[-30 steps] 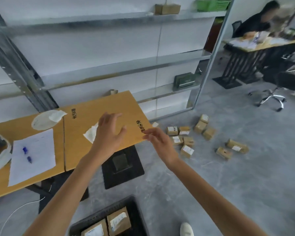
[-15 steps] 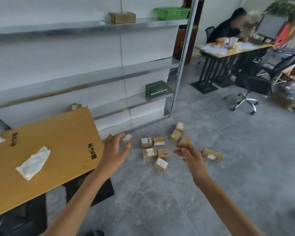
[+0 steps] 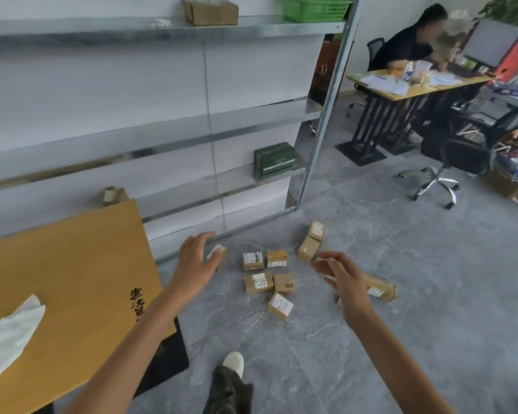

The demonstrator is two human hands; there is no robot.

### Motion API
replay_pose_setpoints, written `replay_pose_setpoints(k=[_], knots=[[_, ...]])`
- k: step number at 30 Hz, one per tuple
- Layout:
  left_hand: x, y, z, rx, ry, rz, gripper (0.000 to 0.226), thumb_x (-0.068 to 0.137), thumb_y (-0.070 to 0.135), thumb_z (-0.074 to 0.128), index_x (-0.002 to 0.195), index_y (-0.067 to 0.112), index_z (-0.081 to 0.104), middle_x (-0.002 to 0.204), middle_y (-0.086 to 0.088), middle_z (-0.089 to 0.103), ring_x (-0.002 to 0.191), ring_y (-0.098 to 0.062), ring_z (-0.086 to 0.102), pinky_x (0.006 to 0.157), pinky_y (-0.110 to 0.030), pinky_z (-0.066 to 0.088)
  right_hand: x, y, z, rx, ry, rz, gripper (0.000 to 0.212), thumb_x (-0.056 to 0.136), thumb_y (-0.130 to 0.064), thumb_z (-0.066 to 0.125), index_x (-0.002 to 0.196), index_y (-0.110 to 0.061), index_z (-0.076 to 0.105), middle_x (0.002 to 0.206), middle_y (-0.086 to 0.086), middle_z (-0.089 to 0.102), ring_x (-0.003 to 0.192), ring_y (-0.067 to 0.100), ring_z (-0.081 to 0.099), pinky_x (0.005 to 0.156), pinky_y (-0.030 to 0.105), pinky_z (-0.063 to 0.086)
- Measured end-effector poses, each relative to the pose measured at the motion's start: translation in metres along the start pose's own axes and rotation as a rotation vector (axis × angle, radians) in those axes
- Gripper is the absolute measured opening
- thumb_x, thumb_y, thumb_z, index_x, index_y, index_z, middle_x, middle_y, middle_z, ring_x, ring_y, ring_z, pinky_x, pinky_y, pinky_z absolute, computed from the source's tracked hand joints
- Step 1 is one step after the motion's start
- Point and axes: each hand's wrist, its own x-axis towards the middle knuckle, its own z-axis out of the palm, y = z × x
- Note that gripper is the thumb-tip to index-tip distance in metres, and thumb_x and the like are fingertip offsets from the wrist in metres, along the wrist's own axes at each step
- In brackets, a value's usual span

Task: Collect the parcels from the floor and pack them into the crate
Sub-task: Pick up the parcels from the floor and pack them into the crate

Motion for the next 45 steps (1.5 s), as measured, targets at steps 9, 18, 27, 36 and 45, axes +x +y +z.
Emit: replay_pose_setpoints(k=[9,18,27,36,45], knots=[[0.144,-0.028,-0.014,-0.014,-0.105,-0.043,0.039,0.095,0.032,0.046,0.133,0.022,0.041,0.137,-0.002,0.044,0.13,-0.018,0.036,0.105,-0.032,0.03,0.119,-0.037,0.089,0.055,0.002,0.107,0.028,0.099,-0.01,0.037,0.099,-0.011,0.066,0.091,0.006,0.071,0.092,0.021,0.064,0.088,0.034,0.045],[0.246,-0.026,0.025,-0.065,-0.307,-0.25,0.029,0.095,0.021,0.048,0.122,0.014,0.055,0.123,-0.004,0.058,0.113,-0.017,0.053,0.094,-0.027,0.04,0.219,-0.037,0.107,0.072,0.038,0.24,0.027,0.101,-0.01,0.035,0.105,-0.007,0.062,0.09,0.005,0.069,0.088,0.019,0.064,0.089,0.033,0.045],[0.355,-0.052,0.084,0.022,-0.388,-0.458,0.025,0.093,0.02,0.051,0.115,0.011,0.061,0.12,-0.01,0.062,0.113,-0.024,0.055,0.097,-0.031,0.042,0.348,-0.004,0.078,-0.016,0.066,0.437,0.029,0.099,-0.008,0.038,0.086,-0.014,0.064,0.079,0.003,0.071,0.076,0.016,0.065,0.069,0.024,0.048],[0.397,-0.103,0.148,0.025,-0.586,-0.717,0.024,0.095,0.02,0.047,0.111,0.01,0.062,0.111,-0.011,0.064,0.1,-0.021,0.057,0.081,-0.023,0.041,0.413,0.067,0.086,-0.192,-0.012,0.753,0.025,0.099,-0.016,0.038,0.097,-0.009,0.062,0.088,0.01,0.069,0.083,0.023,0.063,0.081,0.034,0.043],[0.428,-0.154,0.205,0.068,-0.769,-0.86,0.017,0.096,0.02,0.043,0.098,0.016,0.06,0.11,-0.009,0.063,0.108,-0.022,0.056,0.093,-0.028,0.04,0.44,0.147,0.115,-0.292,-0.125,0.984,0.021,0.099,-0.019,0.042,0.096,-0.01,0.062,0.084,0.009,0.064,0.076,0.019,0.059,0.079,0.031,0.047]])
